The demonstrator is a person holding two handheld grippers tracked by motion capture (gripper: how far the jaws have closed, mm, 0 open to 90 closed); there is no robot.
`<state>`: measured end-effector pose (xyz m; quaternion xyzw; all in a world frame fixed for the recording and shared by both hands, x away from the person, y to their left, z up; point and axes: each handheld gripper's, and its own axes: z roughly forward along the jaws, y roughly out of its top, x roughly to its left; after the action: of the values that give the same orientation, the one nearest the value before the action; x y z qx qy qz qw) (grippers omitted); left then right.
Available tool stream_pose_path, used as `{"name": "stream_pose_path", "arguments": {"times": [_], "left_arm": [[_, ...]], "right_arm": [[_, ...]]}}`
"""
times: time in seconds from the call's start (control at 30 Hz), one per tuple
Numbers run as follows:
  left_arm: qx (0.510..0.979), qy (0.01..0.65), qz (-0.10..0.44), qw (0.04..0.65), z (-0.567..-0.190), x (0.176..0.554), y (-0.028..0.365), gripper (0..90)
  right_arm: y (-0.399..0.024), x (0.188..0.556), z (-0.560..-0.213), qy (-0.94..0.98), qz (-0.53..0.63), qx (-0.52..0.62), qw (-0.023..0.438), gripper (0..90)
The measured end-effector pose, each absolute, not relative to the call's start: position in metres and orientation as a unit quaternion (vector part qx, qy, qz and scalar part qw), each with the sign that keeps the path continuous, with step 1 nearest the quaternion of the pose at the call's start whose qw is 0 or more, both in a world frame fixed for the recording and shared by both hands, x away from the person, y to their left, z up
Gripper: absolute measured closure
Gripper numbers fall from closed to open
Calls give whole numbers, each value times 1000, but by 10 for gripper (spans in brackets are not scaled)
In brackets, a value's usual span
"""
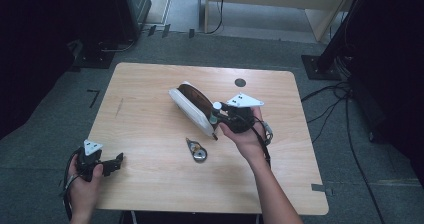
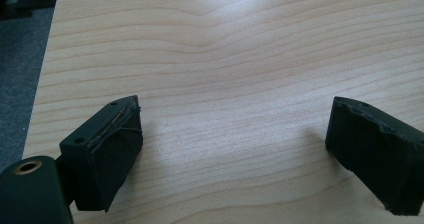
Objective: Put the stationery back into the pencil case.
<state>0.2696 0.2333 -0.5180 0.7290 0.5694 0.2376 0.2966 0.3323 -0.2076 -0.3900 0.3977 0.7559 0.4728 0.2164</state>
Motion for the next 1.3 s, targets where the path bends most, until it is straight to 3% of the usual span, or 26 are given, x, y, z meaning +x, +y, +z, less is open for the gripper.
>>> {"name": "stream_pose_path", "arguments": {"times": [0.4,1.3], "left_arm": [[729,569,237,297,-518,270,233,84],[730,569,237,296,-518,270,233,84]], "right_arm": [[-193,349,-397,769,445,396,230,652],[-181,369,-435,807,388,403,189,652]]}}
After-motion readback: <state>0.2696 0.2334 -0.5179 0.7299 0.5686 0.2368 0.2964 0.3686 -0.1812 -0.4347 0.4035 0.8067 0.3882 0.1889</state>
